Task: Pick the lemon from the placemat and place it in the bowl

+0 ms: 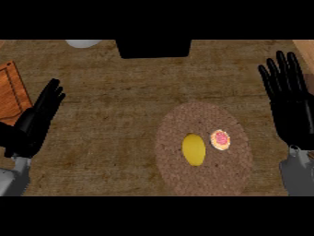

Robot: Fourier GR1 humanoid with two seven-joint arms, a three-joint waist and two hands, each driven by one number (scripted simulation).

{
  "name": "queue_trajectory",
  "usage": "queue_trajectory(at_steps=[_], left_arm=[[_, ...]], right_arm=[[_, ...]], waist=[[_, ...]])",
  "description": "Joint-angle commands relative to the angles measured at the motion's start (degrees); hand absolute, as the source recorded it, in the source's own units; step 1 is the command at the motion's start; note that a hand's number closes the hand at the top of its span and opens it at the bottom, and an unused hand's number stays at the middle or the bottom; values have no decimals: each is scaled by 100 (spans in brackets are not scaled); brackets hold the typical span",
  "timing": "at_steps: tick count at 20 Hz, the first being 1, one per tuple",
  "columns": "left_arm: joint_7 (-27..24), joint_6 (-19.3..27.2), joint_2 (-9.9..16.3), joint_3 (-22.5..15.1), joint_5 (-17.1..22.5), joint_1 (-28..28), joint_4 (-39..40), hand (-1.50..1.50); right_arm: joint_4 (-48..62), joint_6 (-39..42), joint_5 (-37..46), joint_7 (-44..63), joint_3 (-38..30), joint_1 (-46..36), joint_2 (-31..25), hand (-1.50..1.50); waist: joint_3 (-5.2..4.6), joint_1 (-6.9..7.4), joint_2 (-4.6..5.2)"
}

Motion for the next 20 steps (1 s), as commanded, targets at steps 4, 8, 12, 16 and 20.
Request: queue_trajectory(at_steps=[4,8,12,16,20], left_arm=[[253,500,295,390,-366,-222,-18,0],[150,571,375,466,-406,11,130,0],[329,761,415,589,-390,187,80,0],[212,688,399,600,-395,366,-54,0],[396,764,366,574,-490,315,-256,0]], right_arm=[[-958,-159,1276,365,258,-395,-990,150],[-288,-88,3274,1117,382,347,-2698,-150],[-1275,-1513,4178,1759,664,1494,-1919,-150],[-2543,-1847,5477,2184,1633,2574,-1739,-150],[-3759,-2019,6524,3042,2141,3621,-1580,-150]], waist=[[-42,184,-50],[-231,-158,2],[-64,-251,-143],[-55,-90,-96],[-45,-12,-58]])
